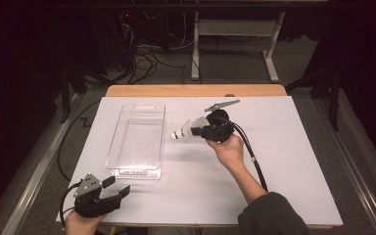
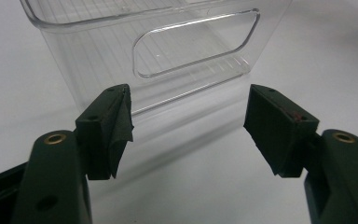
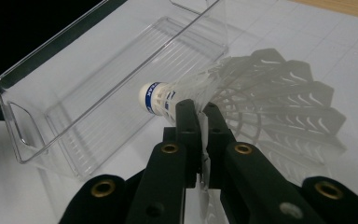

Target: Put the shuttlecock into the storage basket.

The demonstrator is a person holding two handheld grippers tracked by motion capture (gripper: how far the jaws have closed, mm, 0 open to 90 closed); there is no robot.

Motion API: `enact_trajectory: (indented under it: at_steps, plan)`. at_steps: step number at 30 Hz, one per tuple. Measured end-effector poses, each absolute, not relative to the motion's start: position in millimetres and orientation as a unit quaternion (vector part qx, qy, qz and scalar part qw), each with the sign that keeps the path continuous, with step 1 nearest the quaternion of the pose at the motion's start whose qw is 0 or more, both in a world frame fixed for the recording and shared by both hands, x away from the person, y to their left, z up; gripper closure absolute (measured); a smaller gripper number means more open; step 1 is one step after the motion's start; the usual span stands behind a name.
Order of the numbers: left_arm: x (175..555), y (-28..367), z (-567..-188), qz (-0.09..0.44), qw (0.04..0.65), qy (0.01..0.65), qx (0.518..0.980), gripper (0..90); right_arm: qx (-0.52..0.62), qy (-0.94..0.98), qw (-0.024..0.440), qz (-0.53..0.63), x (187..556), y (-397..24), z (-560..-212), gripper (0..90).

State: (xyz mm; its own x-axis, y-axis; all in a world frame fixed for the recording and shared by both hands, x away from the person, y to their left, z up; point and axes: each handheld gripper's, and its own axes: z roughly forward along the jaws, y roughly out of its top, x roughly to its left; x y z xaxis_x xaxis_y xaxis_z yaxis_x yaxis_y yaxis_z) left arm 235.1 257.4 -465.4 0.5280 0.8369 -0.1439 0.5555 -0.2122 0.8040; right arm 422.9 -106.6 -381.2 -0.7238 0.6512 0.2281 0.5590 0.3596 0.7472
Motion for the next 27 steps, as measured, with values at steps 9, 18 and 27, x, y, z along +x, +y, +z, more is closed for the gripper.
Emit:
enact_trajectory:
  at_steps: [9,18,27]
  plan:
    - [234.8,257.6,-465.1,0.164,0.429,0.456,0.762,33.0,0.365,0.822,0.052,0.433,425.7,-101.1,-378.6,89.2]
    - [234.4,257.7,-464.9,0.165,0.431,0.455,0.762,33.1,0.360,0.823,0.052,0.436,427.2,-94.9,-370.9,89.2]
    - [234.0,257.9,-464.7,0.165,0.430,0.454,0.763,33.2,0.356,0.823,0.051,0.440,429.0,-84.7,-366.2,89.2]
